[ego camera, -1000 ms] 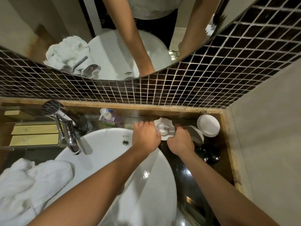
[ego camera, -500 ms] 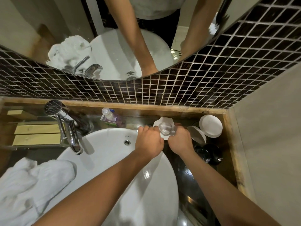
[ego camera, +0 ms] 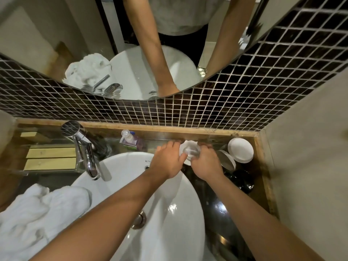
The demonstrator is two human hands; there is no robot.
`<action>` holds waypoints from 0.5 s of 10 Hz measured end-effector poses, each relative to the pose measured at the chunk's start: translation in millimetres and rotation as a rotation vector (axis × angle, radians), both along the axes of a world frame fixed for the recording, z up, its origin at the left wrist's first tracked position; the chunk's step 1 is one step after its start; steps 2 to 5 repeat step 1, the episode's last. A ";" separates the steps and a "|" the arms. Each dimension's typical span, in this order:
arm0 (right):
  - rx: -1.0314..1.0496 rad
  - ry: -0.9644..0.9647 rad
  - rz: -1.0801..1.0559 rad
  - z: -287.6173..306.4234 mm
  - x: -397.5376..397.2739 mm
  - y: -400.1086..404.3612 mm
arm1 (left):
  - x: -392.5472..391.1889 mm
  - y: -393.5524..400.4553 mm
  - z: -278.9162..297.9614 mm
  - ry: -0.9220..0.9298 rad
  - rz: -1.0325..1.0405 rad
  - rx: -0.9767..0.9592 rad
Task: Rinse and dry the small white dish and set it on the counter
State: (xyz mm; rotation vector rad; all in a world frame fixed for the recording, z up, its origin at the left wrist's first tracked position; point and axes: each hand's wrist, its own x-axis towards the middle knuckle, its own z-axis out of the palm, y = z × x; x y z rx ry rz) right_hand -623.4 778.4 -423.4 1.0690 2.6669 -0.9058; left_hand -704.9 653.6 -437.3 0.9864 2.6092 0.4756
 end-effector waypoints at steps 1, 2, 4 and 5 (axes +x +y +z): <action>0.057 0.077 0.117 15.5 -1.5 -6.2 | -10.3 -4.9 15.5 0.068 -0.007 0.052; 0.057 0.077 0.117 15.5 -1.5 -6.2 | -10.3 -4.9 15.5 0.068 -0.007 0.052; 0.057 0.077 0.117 15.5 -1.5 -6.2 | -10.3 -4.9 15.5 0.068 -0.007 0.052; 0.057 0.077 0.117 15.5 -1.5 -6.2 | -10.3 -4.9 15.5 0.068 -0.007 0.052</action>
